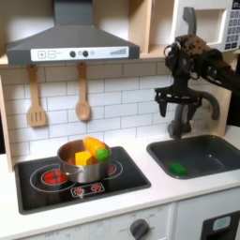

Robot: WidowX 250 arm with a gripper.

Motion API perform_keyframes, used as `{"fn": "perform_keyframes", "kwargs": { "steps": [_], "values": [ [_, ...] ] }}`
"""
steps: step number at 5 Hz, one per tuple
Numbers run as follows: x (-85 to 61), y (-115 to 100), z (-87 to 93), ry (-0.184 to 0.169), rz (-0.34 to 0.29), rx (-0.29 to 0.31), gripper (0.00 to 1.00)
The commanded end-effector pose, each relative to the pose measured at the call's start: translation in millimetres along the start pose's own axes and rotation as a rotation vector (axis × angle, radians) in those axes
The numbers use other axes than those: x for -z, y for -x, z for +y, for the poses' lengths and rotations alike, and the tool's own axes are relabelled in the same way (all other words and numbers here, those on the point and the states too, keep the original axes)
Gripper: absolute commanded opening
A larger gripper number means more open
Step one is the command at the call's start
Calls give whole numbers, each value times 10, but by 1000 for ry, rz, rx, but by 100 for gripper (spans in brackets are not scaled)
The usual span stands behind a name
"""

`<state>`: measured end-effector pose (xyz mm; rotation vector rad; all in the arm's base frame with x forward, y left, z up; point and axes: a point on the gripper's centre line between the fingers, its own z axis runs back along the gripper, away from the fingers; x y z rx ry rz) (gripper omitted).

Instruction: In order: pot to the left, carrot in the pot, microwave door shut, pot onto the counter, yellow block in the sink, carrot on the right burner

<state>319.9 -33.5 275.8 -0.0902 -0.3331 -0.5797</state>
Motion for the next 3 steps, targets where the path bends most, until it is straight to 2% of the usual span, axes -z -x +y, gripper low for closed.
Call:
{"fn": "perform_keyframes", "kwargs": {
  "steps": [1,3],
  "values": [
    [48,-93,98,-2,-9,-1,100],
    [94,-215,241,-12,-20,-3,100]
  ]
}}
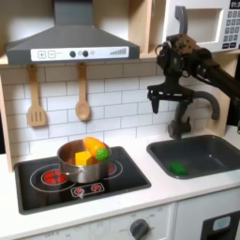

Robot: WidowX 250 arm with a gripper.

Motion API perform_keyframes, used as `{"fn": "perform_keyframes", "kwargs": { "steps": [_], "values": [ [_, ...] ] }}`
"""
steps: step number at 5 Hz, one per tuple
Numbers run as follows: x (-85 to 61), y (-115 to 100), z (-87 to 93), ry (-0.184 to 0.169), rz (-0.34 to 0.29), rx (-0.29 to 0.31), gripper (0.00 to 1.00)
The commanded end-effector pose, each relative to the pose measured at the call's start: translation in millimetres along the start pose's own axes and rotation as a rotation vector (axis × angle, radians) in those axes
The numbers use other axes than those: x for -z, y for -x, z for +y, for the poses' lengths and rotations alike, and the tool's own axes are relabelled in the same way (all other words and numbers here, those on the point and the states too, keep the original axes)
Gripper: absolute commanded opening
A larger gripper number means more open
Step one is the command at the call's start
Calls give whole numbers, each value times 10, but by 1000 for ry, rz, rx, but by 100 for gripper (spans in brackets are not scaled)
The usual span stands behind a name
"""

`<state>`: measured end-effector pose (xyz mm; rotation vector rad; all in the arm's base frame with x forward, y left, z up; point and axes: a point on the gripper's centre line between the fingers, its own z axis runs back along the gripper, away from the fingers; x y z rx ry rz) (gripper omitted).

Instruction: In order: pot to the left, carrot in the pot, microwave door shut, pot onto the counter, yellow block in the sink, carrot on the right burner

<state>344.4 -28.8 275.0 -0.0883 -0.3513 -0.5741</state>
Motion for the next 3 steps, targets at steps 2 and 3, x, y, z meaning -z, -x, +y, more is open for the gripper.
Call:
{"fn": "perform_keyframes", "kwargs": {
  "steps": [2,3],
  "values": [
    [55,-147,122,-3,-14,0,100],
    [69,-194,155,-6,-20,0,100]
  ]
}}
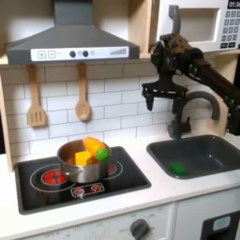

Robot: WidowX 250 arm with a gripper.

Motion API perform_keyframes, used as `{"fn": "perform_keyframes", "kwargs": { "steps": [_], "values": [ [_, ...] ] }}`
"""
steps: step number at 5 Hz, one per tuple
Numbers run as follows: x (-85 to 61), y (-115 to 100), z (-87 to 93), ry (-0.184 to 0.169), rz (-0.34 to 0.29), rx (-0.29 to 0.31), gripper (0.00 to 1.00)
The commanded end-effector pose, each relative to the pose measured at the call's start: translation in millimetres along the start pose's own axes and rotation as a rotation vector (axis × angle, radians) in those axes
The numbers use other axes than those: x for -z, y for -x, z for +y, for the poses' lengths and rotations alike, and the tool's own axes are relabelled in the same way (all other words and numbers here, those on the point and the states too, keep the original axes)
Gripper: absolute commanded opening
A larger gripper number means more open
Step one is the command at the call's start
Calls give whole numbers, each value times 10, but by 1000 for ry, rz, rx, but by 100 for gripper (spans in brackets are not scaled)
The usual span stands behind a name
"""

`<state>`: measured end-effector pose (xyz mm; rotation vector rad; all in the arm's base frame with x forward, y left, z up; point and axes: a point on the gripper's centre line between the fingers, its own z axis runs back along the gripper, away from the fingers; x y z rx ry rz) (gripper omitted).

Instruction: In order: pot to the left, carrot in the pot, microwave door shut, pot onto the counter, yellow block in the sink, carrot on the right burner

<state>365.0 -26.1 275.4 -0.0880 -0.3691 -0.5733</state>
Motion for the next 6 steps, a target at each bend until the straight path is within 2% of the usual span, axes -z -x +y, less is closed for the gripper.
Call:
{"fn": "perform_keyframes", "kwargs": {
  "steps": [1,6],
  "values": [
    [21,-72,35,-2,-5,4,100],
    [98,-216,123,4,-8,5,100]
  ]
}}
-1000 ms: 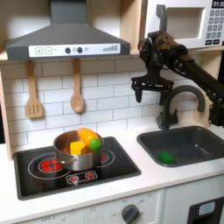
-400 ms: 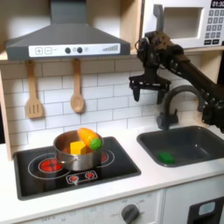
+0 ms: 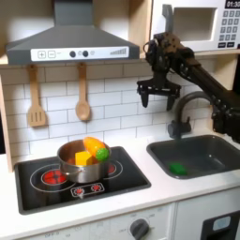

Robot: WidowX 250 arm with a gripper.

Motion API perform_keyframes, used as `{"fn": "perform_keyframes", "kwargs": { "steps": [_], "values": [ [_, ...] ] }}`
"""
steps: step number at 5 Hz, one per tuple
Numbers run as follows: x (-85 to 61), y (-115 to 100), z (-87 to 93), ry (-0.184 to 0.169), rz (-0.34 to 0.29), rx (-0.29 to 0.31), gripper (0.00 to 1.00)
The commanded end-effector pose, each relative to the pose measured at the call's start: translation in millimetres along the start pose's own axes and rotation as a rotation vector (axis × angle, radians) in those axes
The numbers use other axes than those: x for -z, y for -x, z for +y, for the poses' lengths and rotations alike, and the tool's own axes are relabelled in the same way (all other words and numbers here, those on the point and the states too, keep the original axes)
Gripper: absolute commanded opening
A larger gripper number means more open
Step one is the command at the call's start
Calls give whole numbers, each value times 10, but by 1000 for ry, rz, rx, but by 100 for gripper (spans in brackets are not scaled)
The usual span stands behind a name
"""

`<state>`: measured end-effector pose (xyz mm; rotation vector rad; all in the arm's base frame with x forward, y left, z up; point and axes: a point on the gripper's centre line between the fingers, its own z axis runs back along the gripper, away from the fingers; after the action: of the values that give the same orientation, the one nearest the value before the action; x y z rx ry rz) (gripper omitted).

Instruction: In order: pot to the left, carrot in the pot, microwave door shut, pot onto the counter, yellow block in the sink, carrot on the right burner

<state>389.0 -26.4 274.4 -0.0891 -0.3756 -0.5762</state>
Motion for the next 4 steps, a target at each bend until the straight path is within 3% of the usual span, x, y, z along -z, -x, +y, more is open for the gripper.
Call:
{"fn": "perform_keyframes", "kwargs": {
  "steps": [1,4],
  "values": [
    [27,-53,16,7,-1,-5,100],
    [59,-117,49,19,-3,-2,100]
  ]
}}
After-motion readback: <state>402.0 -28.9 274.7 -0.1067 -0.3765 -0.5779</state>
